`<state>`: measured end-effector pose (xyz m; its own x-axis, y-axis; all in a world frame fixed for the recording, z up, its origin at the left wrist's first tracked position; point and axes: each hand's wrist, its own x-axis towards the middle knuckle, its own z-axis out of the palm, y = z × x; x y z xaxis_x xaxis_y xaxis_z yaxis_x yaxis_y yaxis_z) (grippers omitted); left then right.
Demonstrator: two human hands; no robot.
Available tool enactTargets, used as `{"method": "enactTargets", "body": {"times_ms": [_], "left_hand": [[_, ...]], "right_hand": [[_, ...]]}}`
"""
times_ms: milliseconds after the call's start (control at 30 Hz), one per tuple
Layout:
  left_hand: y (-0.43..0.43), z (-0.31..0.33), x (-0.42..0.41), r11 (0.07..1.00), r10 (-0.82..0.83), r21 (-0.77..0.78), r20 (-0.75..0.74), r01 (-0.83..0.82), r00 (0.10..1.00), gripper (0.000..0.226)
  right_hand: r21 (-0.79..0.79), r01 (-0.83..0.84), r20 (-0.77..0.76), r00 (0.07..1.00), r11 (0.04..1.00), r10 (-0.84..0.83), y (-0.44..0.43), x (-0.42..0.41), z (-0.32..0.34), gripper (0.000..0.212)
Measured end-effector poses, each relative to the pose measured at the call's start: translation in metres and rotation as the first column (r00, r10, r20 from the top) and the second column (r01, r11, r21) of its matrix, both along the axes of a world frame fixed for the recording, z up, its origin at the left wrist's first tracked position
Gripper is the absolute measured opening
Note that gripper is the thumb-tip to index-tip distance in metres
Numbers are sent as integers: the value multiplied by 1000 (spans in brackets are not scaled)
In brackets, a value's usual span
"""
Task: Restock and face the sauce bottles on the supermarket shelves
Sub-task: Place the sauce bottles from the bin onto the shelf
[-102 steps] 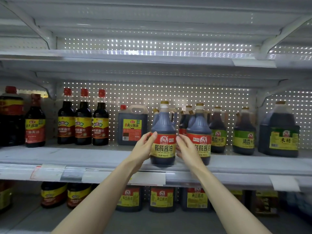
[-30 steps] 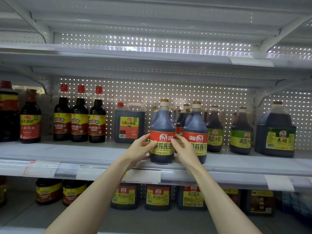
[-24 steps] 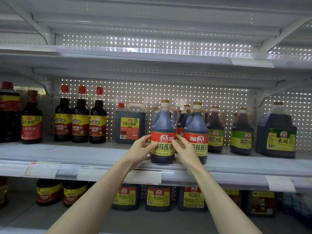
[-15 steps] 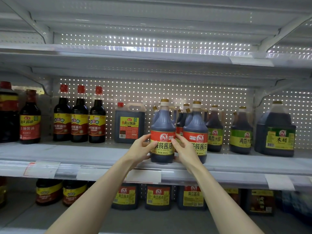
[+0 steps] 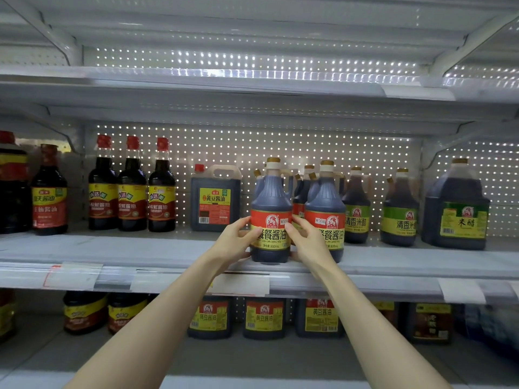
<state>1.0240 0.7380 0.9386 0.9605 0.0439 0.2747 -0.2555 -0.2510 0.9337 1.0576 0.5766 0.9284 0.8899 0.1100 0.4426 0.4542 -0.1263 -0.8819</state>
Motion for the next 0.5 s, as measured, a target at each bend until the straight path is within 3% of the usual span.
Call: {"method": "enactTargets", "body": {"times_ms": [233, 500], "left_hand": [[-1, 5, -15, 989, 74, 116, 129, -89, 989, 54], [-9, -15, -68, 994, 46, 90, 237, -69, 970, 56]], "right_hand": [[36, -23, -3, 1000, 999, 23, -10, -21, 14, 45], [36, -5, 96, 995, 999, 1, -23, -65, -5, 37]]}}
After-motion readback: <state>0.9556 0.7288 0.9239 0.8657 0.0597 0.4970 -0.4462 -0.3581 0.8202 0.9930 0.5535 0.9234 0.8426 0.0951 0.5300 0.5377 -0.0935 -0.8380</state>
